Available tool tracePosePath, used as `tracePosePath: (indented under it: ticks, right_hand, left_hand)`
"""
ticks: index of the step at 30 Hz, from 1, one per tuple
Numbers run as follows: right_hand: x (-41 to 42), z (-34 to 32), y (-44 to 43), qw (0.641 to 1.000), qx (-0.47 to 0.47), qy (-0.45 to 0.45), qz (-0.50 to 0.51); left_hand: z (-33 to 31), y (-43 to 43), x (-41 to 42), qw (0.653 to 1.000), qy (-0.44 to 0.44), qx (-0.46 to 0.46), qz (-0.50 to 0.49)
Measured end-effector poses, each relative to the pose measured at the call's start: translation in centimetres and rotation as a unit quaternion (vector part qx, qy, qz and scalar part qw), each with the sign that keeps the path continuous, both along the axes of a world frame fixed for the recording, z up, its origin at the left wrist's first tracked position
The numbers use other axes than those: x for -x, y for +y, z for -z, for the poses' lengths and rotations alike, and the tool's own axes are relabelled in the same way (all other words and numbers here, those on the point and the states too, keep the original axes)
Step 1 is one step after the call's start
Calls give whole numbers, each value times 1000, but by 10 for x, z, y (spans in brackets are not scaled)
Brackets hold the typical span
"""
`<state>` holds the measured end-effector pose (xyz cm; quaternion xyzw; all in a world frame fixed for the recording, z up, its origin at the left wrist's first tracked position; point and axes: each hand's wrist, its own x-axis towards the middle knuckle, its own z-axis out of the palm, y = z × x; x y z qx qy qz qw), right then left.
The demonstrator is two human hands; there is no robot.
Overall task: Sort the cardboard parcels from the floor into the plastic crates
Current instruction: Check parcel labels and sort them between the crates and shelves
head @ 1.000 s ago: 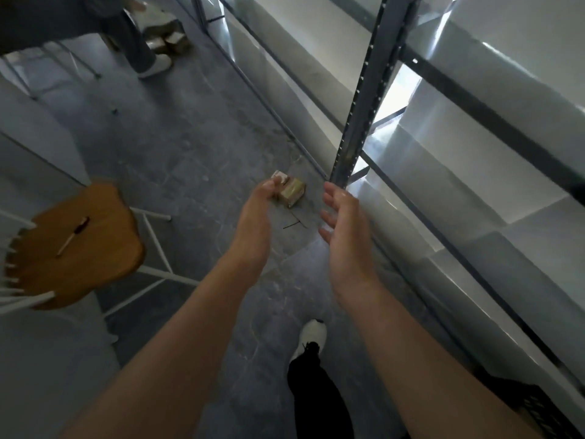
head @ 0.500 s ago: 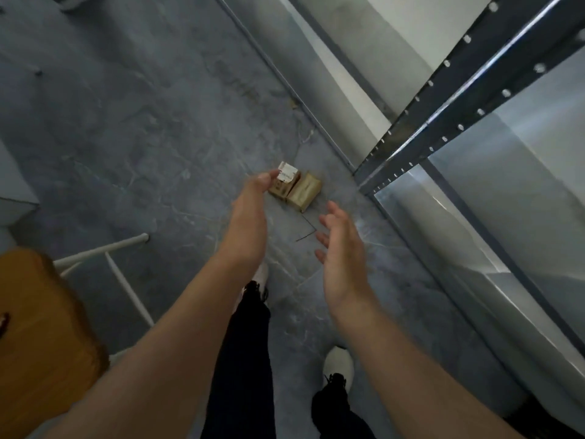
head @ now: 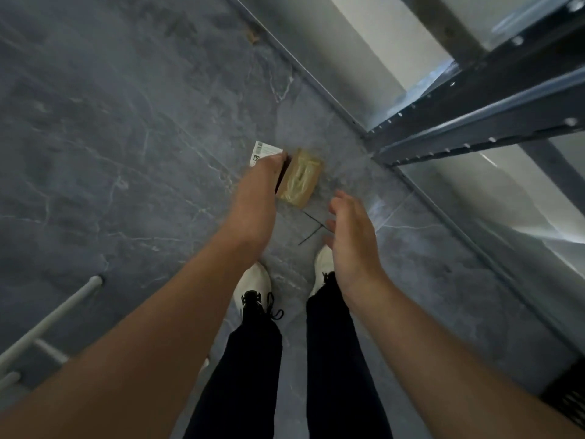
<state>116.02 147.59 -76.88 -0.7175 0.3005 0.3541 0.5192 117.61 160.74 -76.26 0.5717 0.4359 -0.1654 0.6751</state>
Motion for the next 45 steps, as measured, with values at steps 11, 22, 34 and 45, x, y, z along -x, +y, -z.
tracePosePath:
  ticks: [11,22,34,45]
  right_hand:
    - [-15,212,17,995,16,101,18]
    - [-4,264,-10,1000,-24,-9,15]
    - [-24,197,3,990,-64,-122,12]
    - [-20,158,6,986,-40,-164,-12]
  left_hand:
    - [194,-7,-22,993,45,-91,67]
    - [260,-23,-3,998,48,-35,2]
    - [191,-15,-27,999,30,-24,-19]
    - [146,-2,-42,996,-15,20,-85]
